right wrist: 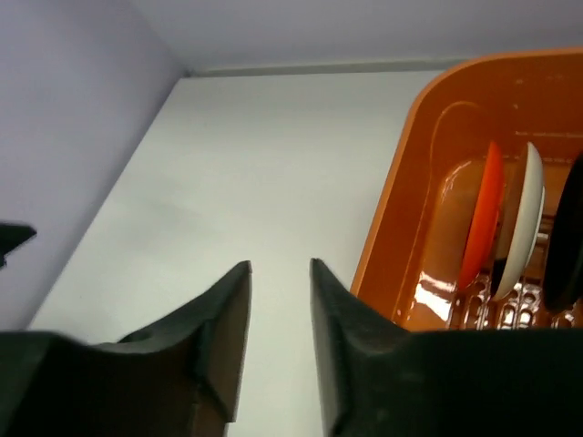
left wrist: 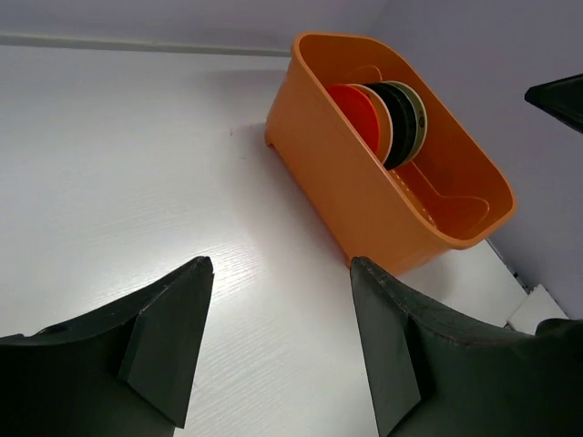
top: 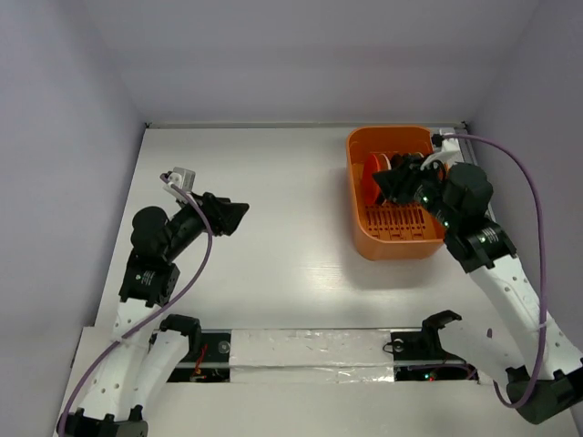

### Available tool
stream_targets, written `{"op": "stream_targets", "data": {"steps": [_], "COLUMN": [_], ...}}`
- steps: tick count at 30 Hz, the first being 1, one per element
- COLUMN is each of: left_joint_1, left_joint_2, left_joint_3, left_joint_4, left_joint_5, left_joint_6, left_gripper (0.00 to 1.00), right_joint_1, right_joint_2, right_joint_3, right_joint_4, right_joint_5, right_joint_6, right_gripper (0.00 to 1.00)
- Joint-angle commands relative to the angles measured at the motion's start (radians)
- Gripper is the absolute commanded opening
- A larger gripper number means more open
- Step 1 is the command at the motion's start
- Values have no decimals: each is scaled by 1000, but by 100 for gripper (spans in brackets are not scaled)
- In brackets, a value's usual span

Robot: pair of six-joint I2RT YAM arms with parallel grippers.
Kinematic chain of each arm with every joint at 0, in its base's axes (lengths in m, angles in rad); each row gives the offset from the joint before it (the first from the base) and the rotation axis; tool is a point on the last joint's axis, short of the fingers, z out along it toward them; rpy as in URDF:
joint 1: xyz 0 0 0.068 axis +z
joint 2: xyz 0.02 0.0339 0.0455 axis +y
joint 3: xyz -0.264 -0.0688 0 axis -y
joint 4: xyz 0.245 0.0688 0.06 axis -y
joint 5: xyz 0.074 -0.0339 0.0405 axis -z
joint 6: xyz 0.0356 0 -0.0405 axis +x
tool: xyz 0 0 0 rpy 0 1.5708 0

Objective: Unload the plates from the dish rack

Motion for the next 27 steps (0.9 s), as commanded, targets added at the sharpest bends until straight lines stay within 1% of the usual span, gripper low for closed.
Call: {"op": "stream_targets", "data": {"steps": [1, 2, 3, 4, 6, 7, 9, 10, 12, 13, 16, 17, 19, 20, 21, 22, 23, 24, 25, 27], "left_joint_1": [5, 5, 5, 5, 5, 5, 5, 5, 5, 5, 5, 5, 5, 5, 5, 5, 5, 5, 5, 5], "left_joint_2": [-17, -18, -23, -34, -43, -44, -44, -47, -46, -46, -55, -55, -52, -52, -54, -52, -52, -49, -54, -55], "left_joint_3": [43, 43, 41, 40, 38, 36, 32, 29, 32, 33, 33, 35, 35, 35, 35, 36, 38, 39, 38, 38], "left_joint_4": [17, 14, 11, 11, 17, 20, 34, 37, 32, 31, 22, 19, 13, 9, 6, 5, 3, 0, 2, 3], "left_joint_5": [10, 7, -2, -1, 1, 8, 25, 27, 16, 13, -17, -24, -34, -39, -47, -48, -47, -45, -44, -41], "left_joint_6": [21, 25, 25, 27, 30, 27, 22, 21, 19, 19, 19, 19, 19, 19, 19, 19, 24, 25, 25, 25], "left_gripper": [58, 57, 56, 54, 49, 41, 29, 16, 4, 0, 0, 0, 0, 0, 0, 6, 9, 14, 24, 33], "right_joint_1": [30, 30, 30, 30, 30, 30, 30, 30, 30, 30, 39, 40, 40, 40, 49, 49, 58, 58, 67, 78], "right_joint_2": [25, 44, 53, 59, 79, 91, 119, 149, 176, 205, 254, 284, 318, 335, 369, 386, 404, 441, 461, 516], "right_joint_3": [92, 103, 109, 114, 120, 121, 146, 155, 172, 180, 226, 233, 258, 263, 270, 276, 290, 295, 302, 332], "right_joint_4": [-23, -30, -41, -62, -73, -87, -113, -137, -142, -144, -170, -168, -174, -176, -178, -181, -182, -182, -191, -208], "right_joint_5": [183, 223, 242, 254, 311, 335, 398, 413, 437, 438, 429, 430, 438, 447, 450, 450, 447, 446, 447, 492], "right_joint_6": [-37, -43, -51, -70, -83, -92, -100, -101, -112, -120, -129, -132, -140, -143, -146, -156, -163, -167, -176, -178], "right_gripper": [34, 12, 3, 0, 0, 0, 0, 0, 0, 0, 0, 1, 9, 19, 25, 30, 38, 42, 44, 46]}}
